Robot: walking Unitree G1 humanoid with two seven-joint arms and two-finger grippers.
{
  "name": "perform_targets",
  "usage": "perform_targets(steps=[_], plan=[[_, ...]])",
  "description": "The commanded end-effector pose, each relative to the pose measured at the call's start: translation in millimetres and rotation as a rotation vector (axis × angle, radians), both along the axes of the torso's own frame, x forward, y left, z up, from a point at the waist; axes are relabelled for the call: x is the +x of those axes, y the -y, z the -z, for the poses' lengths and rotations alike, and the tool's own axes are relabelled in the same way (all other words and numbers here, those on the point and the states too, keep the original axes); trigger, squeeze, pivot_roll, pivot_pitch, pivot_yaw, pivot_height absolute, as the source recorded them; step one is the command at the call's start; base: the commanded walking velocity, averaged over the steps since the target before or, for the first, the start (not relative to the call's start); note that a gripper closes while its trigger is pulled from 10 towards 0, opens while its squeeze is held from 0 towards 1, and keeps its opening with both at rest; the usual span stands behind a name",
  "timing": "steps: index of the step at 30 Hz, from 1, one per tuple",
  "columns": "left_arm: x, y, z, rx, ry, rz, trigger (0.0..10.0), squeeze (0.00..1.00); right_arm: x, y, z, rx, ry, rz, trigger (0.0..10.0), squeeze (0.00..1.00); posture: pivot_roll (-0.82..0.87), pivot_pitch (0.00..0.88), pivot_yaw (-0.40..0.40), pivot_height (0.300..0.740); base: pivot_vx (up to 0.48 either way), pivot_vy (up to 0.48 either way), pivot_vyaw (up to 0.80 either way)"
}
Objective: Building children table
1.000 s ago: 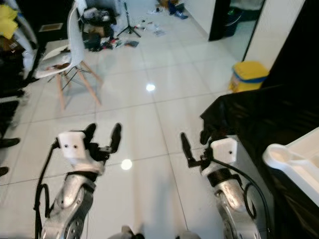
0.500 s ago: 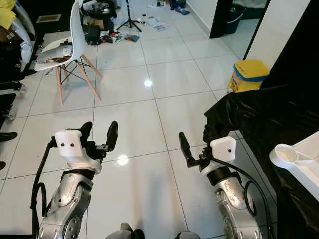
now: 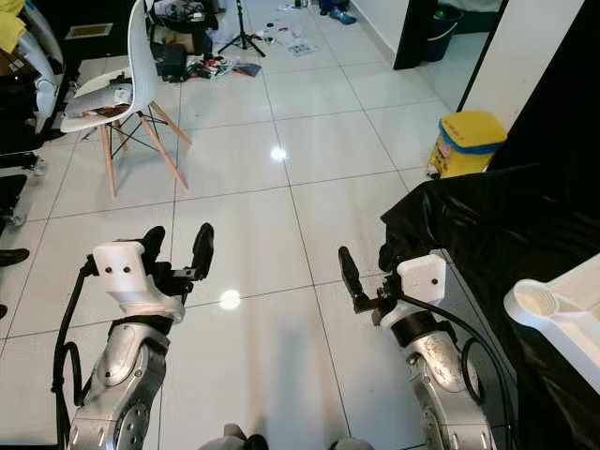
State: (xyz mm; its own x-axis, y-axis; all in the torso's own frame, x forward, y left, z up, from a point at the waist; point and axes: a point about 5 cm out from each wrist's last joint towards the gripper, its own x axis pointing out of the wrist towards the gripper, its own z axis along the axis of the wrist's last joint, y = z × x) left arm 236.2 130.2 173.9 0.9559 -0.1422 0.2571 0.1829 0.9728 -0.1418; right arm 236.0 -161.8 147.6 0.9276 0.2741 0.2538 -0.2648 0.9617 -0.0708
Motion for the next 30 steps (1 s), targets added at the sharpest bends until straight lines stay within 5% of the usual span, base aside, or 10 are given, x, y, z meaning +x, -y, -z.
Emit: perform_targets(steps=[1,19,30], plan=[[1.0,-1.4,1,-0.009,-0.009,-0.019,10.0,0.00,0.5,0.6,3,0.001,-0.009,-0.003,10.0,0.00,-0.09,0.126,0.010,0.740,0.285,0.000,0.00],[3.1,-0.1,-1,0.002,0.007,-0.015,10.0,0.00,6.5,1.6,1,0.000,0.000,-0.025,10.0,0.00,-0.09,0.126,0.013,0.740,0.220,0.000,0.00],[7.4,7.9,16,0.132,-0.026,0.058,10.0,0.00,15.8,0.3,19,-0.043,-0.086,-0.148,10.0,0.00,-0.09,0.133,0.017,0.740,0.000,0.000,0.00]])
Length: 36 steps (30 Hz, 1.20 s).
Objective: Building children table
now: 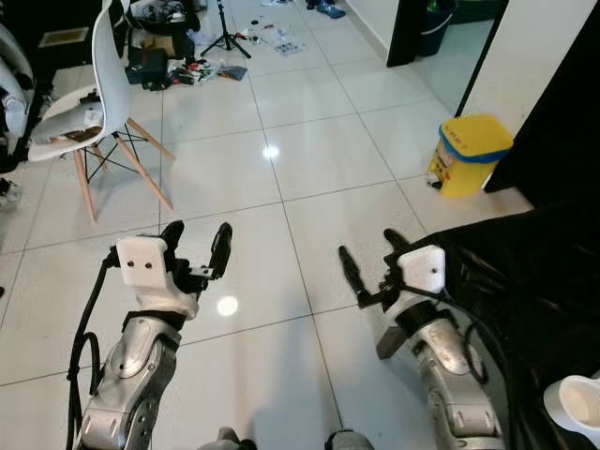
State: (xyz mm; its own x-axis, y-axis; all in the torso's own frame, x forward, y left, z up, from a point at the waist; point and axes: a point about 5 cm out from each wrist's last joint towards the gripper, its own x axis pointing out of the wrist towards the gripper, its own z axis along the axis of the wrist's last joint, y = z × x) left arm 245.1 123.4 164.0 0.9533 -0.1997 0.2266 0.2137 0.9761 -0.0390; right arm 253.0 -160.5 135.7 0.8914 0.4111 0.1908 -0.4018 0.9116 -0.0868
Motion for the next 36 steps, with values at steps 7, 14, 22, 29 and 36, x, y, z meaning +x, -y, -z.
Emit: perform_targets(steps=[7,14,22,29,36], plan=[[3.7,-4.2,35,0.175,-0.070,0.043,10.0,0.00,0.0,1.1,32,-0.094,-0.113,-0.053,10.0,0.00,-0.09,0.134,0.017,0.740,0.000,0.000,0.00],[2.9,15.9,80,0.337,-0.228,0.224,10.0,0.00,-1.3,12.8,78,-0.136,-0.278,-0.025,10.0,0.00,-0.10,0.131,0.026,0.740,0.000,0.000,0.00],[-11.6,29.2,151,0.522,-0.452,0.365,10.0,0.00,-12.6,26.2,119,-0.153,-0.433,0.040,10.0,0.00,-0.10,0.121,0.042,0.740,0.000,0.000,0.00],[-18.2,23.8,184,0.512,-0.604,0.369,10.0,0.00,-27.9,33.9,147,-0.160,-0.561,0.097,10.0,0.00,-0.11,0.112,0.042,0.740,0.000,0.000,0.00],[-22.8,4.1,211,0.503,-0.774,0.274,10.0,0.00,-46.5,50.1,178,-0.180,-0.718,0.272,10.0,0.00,-0.13,0.098,0.042,0.740,0.000,0.000,0.00]])
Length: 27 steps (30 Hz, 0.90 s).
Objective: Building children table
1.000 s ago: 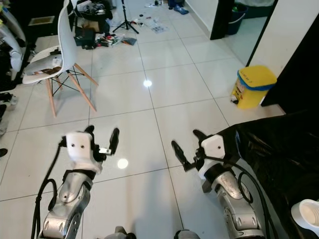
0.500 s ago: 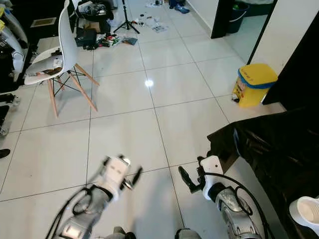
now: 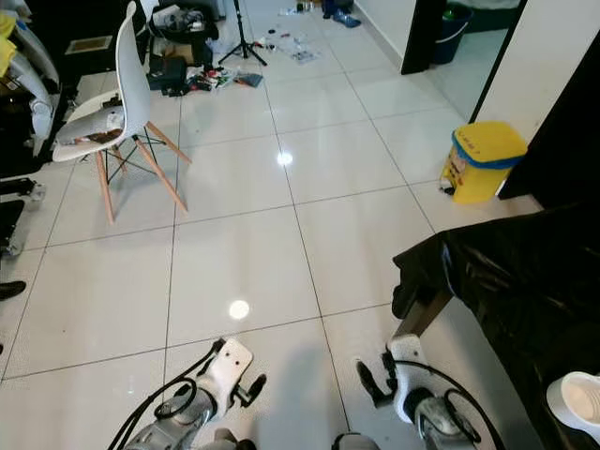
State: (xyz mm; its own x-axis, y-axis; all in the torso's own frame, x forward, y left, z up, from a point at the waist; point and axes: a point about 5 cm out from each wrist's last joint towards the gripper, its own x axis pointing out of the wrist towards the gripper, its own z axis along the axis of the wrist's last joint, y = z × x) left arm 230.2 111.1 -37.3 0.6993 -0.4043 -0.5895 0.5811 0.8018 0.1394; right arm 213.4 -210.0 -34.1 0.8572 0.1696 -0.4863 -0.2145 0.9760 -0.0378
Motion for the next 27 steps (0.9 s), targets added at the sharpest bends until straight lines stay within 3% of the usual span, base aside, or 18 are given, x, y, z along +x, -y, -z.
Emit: perform_targets(steps=[1,5,13,20,21,22,27], plan=[[-7.9,-8.2,10,0.025,-0.028,-0.070,10.0,0.00,-6.9,0.6,8,-0.015,-0.036,0.036,10.0,0.00,-0.13,0.098,0.042,0.740,0.000,0.000,0.00],[-19.4,-23.2,25,0.054,-0.118,-0.178,10.0,0.00,-21.0,6.7,24,-0.051,-0.137,0.161,10.0,0.00,-0.13,0.097,0.048,0.740,0.000,0.000,0.00],[-29.7,-33.4,35,0.077,-0.186,-0.250,10.0,0.00,-32.3,11.5,34,-0.065,-0.209,0.239,10.0,0.00,-0.13,0.097,0.051,0.740,0.000,0.000,0.00],[-53.3,-54.4,50,0.079,-0.315,-0.458,10.0,0.00,-53.8,13.9,48,-0.047,-0.332,0.356,10.0,0.00,-0.14,0.098,0.060,0.740,0.000,0.000,0.00],[-53.3,-54.4,50,0.079,-0.315,-0.458,10.0,0.00,-53.8,13.9,48,-0.047,-0.332,0.356,10.0,0.00,-0.14,0.098,0.060,0.740,0.000,0.000,0.00],[-62.2,-57.5,54,0.084,-0.352,-0.488,10.0,0.00,-64.8,11.1,55,-0.052,-0.384,0.370,10.0,0.00,-0.14,0.097,0.062,0.740,0.000,0.000,0.00],[-63.9,-57.9,55,0.080,-0.361,-0.492,10.0,0.00,-72.2,8.6,59,-0.049,-0.415,0.381,10.0,0.00,-0.14,0.097,0.063,0.740,0.000,0.000,0.00]])
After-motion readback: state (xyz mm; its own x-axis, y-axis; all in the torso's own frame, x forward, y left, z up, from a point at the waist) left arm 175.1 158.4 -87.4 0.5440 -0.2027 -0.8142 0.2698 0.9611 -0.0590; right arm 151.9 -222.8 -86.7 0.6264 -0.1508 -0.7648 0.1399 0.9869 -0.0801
